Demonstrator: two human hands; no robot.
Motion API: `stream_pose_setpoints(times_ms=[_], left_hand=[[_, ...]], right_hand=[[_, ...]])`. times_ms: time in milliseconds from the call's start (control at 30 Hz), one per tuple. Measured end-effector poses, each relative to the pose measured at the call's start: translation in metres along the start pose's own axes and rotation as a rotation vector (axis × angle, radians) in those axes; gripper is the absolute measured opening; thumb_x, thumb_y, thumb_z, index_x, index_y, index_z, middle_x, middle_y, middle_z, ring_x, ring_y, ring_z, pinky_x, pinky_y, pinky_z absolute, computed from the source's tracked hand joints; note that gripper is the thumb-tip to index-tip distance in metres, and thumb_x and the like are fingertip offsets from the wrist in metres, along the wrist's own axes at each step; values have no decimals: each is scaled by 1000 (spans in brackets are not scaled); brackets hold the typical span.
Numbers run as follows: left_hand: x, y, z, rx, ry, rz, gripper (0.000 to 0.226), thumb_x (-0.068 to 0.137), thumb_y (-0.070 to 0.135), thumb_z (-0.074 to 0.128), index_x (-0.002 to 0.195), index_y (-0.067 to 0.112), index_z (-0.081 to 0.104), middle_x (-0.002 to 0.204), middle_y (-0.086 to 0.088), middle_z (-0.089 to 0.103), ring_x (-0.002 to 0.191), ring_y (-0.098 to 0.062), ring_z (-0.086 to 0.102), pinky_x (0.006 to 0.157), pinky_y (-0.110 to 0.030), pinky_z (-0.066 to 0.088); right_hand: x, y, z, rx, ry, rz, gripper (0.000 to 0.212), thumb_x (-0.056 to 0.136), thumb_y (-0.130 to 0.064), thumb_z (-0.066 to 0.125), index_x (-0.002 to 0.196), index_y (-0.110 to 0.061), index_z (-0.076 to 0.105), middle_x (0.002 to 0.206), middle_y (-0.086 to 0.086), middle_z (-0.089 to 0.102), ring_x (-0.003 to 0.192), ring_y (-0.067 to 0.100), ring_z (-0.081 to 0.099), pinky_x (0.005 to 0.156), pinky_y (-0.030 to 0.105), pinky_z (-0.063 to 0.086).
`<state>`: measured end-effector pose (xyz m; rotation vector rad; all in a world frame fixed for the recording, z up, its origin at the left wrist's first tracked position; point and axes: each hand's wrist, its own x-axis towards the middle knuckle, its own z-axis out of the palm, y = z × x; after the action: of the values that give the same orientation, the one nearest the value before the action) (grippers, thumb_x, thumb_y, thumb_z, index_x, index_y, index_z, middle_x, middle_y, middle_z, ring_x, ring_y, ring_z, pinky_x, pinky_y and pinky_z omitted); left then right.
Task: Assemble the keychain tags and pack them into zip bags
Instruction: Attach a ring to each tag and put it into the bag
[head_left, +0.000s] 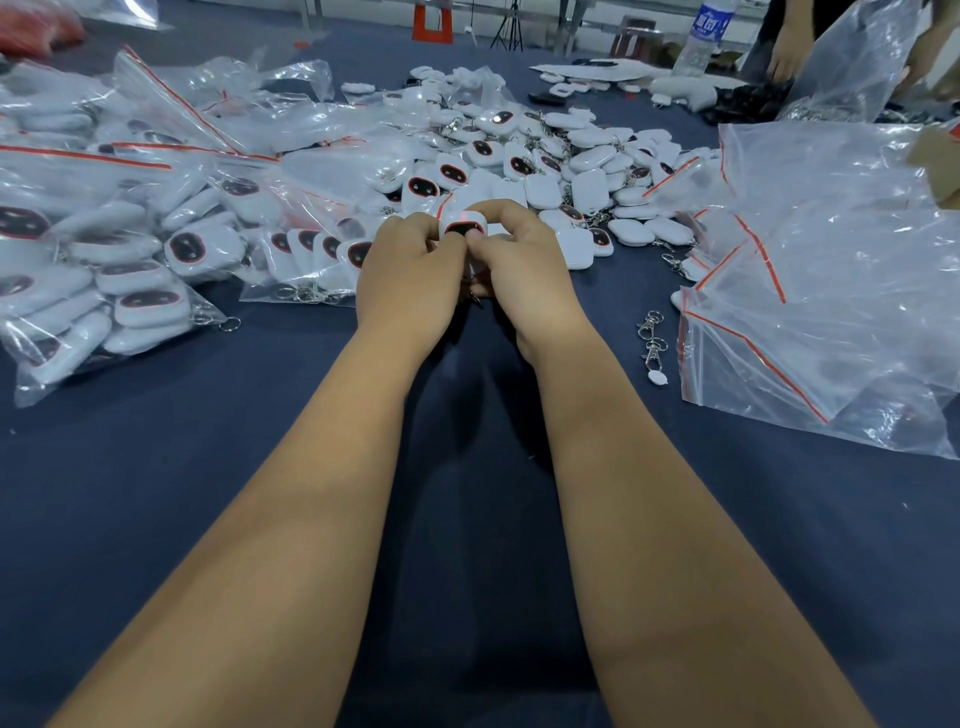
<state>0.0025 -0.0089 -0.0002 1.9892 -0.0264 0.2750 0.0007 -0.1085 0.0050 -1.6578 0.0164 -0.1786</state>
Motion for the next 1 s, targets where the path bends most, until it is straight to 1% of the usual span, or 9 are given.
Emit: stream_pose_setpoints(times_ms=[100,200,367,500,567,667,733,800,1000], left_hand=[[1,-2,1,13,0,12,22,91,29,49,78,13,57,98,-9,61,82,-24,55,69,-35,40],[2,-2,1,10,6,12,24,92,27,49,69,19,47,91,-6,52,77,-20,47,67,-32,34],[1,0,1,-23,11,1,22,92,27,49,73,15,52,94,-8,56,78,-21,50,67,-33,37],[0,2,-1,-28,1,-11,28,93,30,49,87,5,61,103,-15,65,90,-31,64,84,-46,52],[-1,3,-1,-35,3,-7,30,92,30,50,89,3,62,102,-16,65,90,-33,64,86,-51,52],[0,3,-1,-43,23,5,29,92,27,50,88,1,62,99,-17,65,86,-31,63,81,-47,53],[0,3,-1,-41,44,16,28,91,24,51,87,-2,61,94,-16,64,77,-24,56,73,-40,47],[0,3,-1,-40,55,19,28,91,23,51,87,-4,60,91,-18,64,74,-20,51,69,-38,44],[-1,2,0,-14,58,40,29,94,24,51,86,-3,58,90,-16,60,76,-21,51,70,-39,44]], right_hand=[[-1,0,0,-5,0,-7,23,94,1,47,90,-18,59,75,9,58,68,17,53,59,26,45],[-1,-1,0,-2,12,-4,23,95,-1,48,90,-20,59,70,3,58,63,13,53,56,23,46],[-2,-2,1,11,10,2,23,95,-1,48,90,-20,59,69,3,56,62,13,54,56,23,47],[-3,-3,0,31,10,8,20,96,-3,48,94,-18,60,80,10,60,66,14,55,53,19,47],[-3,-3,1,25,4,4,20,96,-2,48,96,-18,61,83,12,60,69,15,56,54,20,48],[-3,-3,1,22,0,-3,23,95,-1,47,92,-18,61,81,13,58,69,17,54,54,20,47],[-3,-3,0,19,-2,-5,25,94,0,47,89,-21,60,79,13,58,68,18,53,54,21,46],[-3,-2,0,18,-2,-7,27,94,0,47,86,-22,60,78,13,57,68,18,53,54,22,46],[-2,-1,1,2,10,-8,26,94,0,47,89,-21,62,77,12,58,61,14,52,49,18,45]])
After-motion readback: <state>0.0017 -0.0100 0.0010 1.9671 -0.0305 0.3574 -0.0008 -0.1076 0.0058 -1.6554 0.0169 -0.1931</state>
